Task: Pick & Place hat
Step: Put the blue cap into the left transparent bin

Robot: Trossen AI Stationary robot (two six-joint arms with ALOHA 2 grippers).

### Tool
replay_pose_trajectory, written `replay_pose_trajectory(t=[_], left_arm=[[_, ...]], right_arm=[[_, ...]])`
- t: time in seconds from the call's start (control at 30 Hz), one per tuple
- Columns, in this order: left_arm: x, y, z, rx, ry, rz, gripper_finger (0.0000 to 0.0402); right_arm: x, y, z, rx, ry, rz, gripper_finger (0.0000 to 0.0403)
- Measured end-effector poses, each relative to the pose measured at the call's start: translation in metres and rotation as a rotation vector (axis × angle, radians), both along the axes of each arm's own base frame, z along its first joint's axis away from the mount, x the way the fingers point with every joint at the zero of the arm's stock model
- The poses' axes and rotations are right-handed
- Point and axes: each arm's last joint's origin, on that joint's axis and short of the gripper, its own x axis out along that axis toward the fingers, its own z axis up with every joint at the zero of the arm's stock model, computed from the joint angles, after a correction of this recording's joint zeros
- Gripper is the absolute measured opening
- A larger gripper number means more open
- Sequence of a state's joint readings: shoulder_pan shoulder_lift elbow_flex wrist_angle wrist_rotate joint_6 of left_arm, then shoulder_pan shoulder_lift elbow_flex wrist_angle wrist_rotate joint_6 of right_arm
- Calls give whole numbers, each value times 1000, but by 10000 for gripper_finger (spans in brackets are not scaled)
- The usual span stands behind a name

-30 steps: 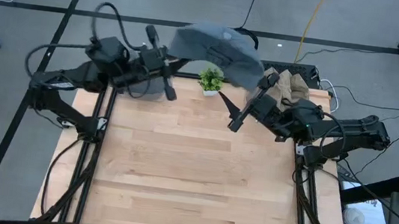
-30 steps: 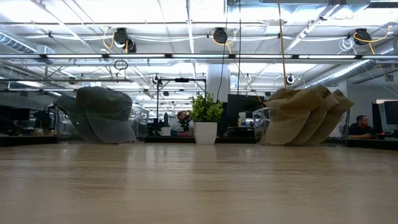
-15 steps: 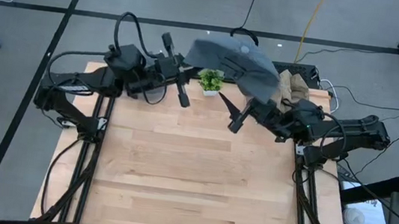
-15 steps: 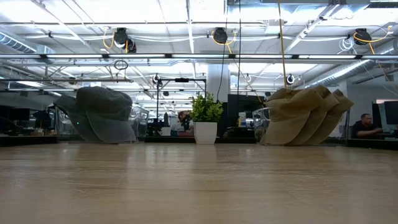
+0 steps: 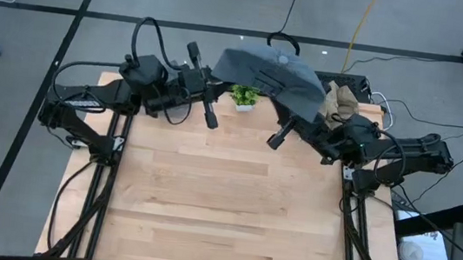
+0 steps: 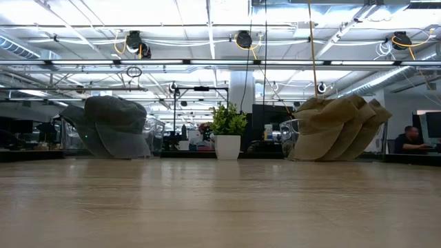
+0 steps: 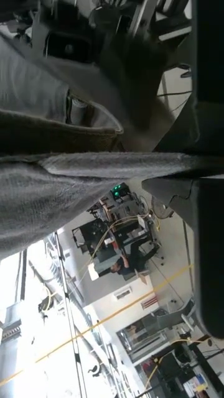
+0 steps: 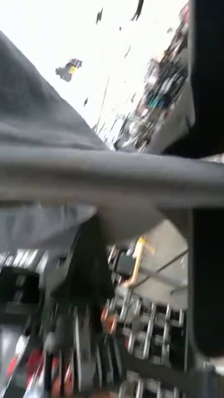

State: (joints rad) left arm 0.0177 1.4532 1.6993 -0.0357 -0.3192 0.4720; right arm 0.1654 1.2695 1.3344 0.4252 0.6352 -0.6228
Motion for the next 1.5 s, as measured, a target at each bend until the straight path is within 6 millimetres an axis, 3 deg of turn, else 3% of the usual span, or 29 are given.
replay_pose_trajectory(t=[0.1,0.33,0.47,0.63,0.83,1.0,1.17,1.5], left_arm=[[1,0,-1,-8,5,3,9],[2,0,-11,-11,107,-3,82],[-7,0,-13,-14,182,7,123],[-29,1,-6,-29,201,46,172],[-73,-2,8,-62,204,12,235],[-101,-5,16,-95,182,-2,274],[-120,-9,19,-108,190,-29,286],[-122,-19,7,-77,320,-73,287]], right_arm=[[-1,-1,0,21,6,-56,11],[-2,-1,-1,-25,65,-174,3],[-9,-1,3,-59,97,-262,2],[-18,1,7,-66,132,-340,1],[-20,1,0,-118,317,-492,1],[-11,4,-14,-118,376,-407,1],[0,7,-24,-106,389,-382,0],[37,16,-54,-105,430,-293,0]])
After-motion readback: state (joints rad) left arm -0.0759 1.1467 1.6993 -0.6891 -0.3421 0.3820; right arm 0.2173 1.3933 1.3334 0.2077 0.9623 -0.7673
